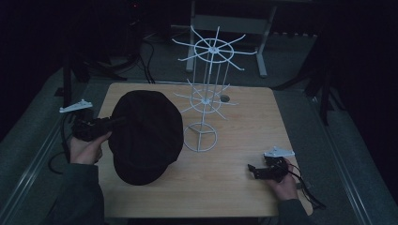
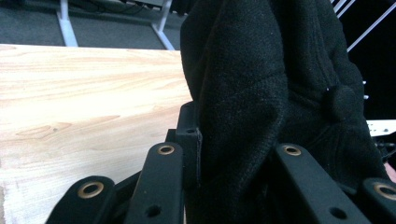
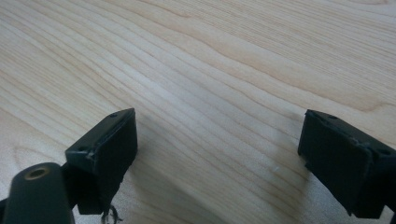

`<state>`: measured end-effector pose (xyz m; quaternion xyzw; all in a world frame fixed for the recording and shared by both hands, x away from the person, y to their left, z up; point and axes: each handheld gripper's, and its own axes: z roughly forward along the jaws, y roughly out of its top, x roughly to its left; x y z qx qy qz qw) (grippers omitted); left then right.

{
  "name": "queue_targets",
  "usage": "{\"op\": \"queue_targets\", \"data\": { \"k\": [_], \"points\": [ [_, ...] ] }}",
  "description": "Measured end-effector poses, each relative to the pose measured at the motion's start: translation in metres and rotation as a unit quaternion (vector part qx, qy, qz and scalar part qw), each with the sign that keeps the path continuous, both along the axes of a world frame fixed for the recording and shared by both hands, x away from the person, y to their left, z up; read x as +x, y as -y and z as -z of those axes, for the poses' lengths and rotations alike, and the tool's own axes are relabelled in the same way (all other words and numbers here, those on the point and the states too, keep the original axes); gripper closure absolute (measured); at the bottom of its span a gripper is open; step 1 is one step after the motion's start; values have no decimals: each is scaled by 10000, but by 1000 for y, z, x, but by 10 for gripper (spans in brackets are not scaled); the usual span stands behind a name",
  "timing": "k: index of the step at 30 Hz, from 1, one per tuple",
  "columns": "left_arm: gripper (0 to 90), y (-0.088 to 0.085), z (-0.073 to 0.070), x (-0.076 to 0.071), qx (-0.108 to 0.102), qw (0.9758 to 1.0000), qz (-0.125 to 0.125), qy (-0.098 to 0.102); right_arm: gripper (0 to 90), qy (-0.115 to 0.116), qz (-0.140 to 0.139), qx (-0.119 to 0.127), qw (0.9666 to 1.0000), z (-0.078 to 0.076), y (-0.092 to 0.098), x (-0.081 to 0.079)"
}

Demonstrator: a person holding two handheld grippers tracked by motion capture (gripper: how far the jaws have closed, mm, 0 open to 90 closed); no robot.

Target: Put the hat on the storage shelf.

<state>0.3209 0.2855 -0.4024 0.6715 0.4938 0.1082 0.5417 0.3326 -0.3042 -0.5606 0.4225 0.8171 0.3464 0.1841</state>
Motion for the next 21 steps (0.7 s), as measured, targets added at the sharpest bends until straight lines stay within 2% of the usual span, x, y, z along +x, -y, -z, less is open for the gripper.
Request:
{"op": "queue_targets", "data": {
  "k": [7, 15, 21],
  "points": [
    [740, -2, -2, 1, -196, 9998, 18, 50, 118, 0, 0, 0, 10000, 0, 0, 0],
    [741, -4, -7, 1, -268, 9995, 51, 151, 117, -1, -1, 0, 10000, 0, 0, 0],
    [741, -7, -11, 2, -412, 9988, 86, 231, 117, 1, -1, 0, 10000, 0, 0, 0]
  ]
}}
